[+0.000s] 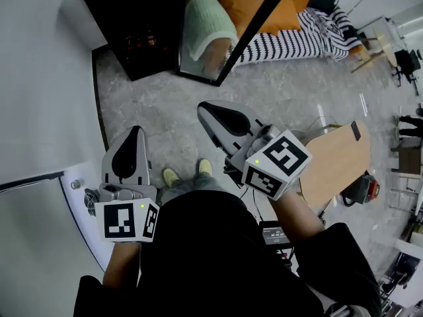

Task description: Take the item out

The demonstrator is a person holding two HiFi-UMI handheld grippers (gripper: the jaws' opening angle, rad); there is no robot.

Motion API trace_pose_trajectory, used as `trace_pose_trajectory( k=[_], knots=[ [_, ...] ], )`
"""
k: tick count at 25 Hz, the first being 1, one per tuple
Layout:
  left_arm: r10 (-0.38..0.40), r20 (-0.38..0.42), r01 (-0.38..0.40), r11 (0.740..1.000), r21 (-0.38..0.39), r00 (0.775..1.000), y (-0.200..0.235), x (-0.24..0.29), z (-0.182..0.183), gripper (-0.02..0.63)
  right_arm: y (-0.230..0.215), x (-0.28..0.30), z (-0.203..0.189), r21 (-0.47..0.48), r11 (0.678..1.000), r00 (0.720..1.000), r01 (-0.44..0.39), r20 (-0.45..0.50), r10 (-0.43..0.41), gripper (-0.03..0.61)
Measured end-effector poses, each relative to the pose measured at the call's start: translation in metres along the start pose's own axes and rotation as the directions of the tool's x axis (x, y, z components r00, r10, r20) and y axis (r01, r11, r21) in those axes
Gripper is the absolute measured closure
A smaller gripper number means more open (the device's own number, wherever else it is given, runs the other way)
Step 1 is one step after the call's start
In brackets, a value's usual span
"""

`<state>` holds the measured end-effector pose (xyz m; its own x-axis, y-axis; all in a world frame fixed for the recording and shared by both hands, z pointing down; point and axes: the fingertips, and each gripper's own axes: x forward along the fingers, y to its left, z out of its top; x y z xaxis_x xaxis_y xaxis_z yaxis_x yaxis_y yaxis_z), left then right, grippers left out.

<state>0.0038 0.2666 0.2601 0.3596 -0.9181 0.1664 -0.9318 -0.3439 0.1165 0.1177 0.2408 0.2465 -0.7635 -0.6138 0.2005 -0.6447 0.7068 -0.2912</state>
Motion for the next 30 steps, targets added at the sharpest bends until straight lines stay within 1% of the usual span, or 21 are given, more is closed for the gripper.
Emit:
trace_pose_trajectory(
  k=[7,14,18,23,30],
  knots=[
    [0.003,-0.004,-0.003,1.0,0.019,1.0,0.002,-0.001,0.001,0.604,-0.003,0.001,-0.003,-0.023,1.0,1.0,0.015,-0.016,-0.015,0.574],
    [0.016,0.009,-0.016,1.0,0.026,1.0,0.006,-0.005,0.008,0.604,-0.004,0.001,0.002,0.007,1.0,1.0,0.025,-0.001,-0.025,0.574],
    [0.014,0.009,-0.014,0.999,0.049,1.0,0.011,-0.006,0.007,0.604,-0.004,0.007,0.003,0.035,0.999,1.0,0.029,0.009,-0.029,0.574],
    [0.024,0.006,-0.024,0.999,0.043,1.0,0.024,-0.014,0.002,0.604,-0.001,0.014,-0.004,0.064,0.997,0.999,0.044,0.008,-0.044,0.574],
    [0.025,0.015,-0.025,0.999,0.029,1.0,0.043,-0.027,-0.002,0.604,0.015,0.027,-0.014,0.086,0.995,0.999,0.051,-0.012,-0.05,0.574]
  ],
)
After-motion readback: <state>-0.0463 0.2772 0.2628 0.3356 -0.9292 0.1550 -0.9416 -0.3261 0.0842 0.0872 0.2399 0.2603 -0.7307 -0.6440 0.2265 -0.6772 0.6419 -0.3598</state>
